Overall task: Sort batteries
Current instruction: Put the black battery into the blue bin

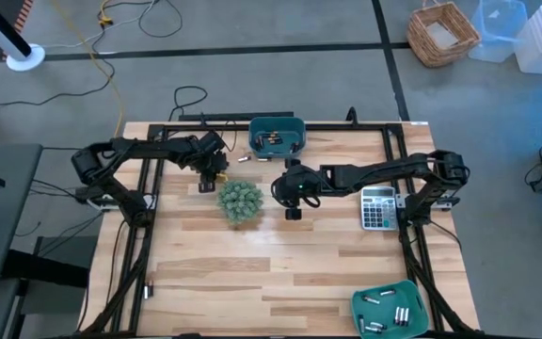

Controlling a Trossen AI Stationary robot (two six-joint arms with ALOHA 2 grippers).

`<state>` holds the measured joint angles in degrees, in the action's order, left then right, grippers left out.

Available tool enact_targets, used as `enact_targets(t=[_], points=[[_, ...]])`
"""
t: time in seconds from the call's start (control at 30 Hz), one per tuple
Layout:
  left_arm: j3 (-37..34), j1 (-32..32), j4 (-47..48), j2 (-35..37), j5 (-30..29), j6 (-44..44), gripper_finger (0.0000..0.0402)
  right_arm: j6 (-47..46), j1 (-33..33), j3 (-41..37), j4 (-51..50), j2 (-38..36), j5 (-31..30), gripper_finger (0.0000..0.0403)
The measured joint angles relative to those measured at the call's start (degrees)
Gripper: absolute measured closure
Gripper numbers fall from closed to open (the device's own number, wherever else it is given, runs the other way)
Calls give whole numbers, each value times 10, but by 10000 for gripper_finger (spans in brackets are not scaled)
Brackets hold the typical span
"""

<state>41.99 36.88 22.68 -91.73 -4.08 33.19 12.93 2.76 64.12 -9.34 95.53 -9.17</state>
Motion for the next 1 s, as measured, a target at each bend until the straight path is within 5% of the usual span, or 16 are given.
enact_targets(t=[0.33,0.7,1.0], points=[[-2,0,-5,2,19,-5,363,0,0,0,-1,0,-12,223],[-1,0,16,6,23,-52,363,0,-1,0,-1,0,-14,223],[-7,0,75,80,19,-85,364,7,-2,0,-2,0,-14,223]])
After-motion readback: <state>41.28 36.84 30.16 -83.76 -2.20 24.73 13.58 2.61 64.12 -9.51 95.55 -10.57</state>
